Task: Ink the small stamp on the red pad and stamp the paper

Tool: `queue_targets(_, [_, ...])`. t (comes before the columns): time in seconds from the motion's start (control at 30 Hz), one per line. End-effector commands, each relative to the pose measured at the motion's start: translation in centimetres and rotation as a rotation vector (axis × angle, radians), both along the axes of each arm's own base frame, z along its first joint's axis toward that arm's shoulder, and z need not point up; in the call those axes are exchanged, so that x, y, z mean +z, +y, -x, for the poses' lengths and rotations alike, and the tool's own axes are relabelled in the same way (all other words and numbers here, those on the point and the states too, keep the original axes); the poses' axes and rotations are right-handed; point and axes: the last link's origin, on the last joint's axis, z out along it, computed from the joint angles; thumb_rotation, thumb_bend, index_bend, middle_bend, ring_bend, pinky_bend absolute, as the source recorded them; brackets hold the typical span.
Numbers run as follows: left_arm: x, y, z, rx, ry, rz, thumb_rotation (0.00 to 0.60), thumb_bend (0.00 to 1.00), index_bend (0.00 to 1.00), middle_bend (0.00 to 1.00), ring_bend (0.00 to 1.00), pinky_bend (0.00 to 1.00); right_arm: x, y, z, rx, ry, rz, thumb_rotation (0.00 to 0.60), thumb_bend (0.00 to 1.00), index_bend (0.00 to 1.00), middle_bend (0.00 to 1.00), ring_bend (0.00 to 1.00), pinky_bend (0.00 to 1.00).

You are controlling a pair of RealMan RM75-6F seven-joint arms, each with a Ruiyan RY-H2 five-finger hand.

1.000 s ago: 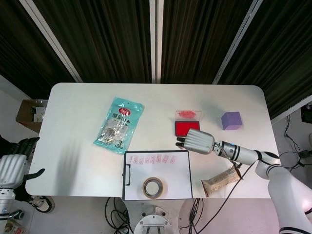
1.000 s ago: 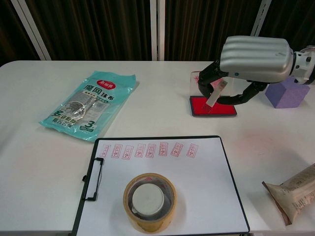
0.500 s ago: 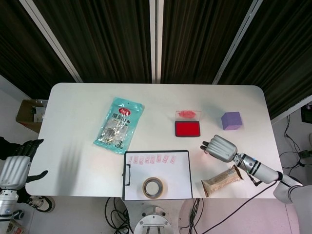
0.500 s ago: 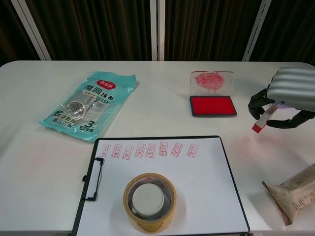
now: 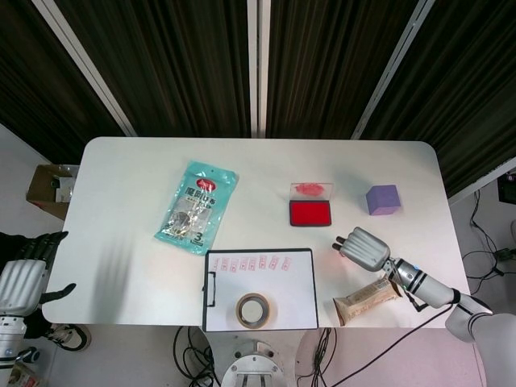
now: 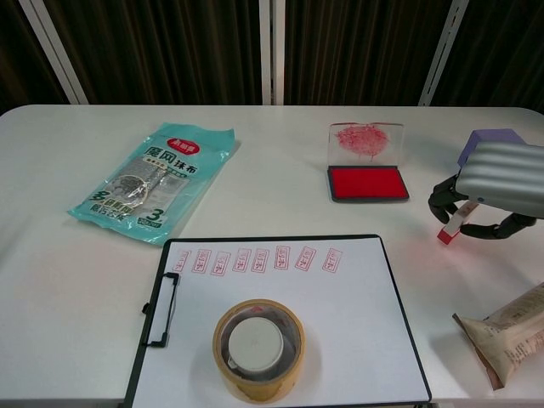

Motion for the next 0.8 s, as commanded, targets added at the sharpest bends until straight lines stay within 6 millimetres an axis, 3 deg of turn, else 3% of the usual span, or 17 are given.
queue_targets(0.03, [0.0,0.0,0.0,-0.002,0.000,-0.001,0.600,0.00,0.12,0.14,0.12,0.25,-0.2,0.1,0.0,-0.005,-0.004,-0.005,0.600,0.43,0.98,0.84,0.96,1.00])
queue_targets(0.8, [0.2,0.1,-0.1,-0.004,0.004,-0.001,0.600,0.00,0.12,0.14,0.12,0.25,-1.7,0.4,0.3,-0.063,-0.078,-0.059,0.600,0.39,0.93,0.80,0.96,1.00])
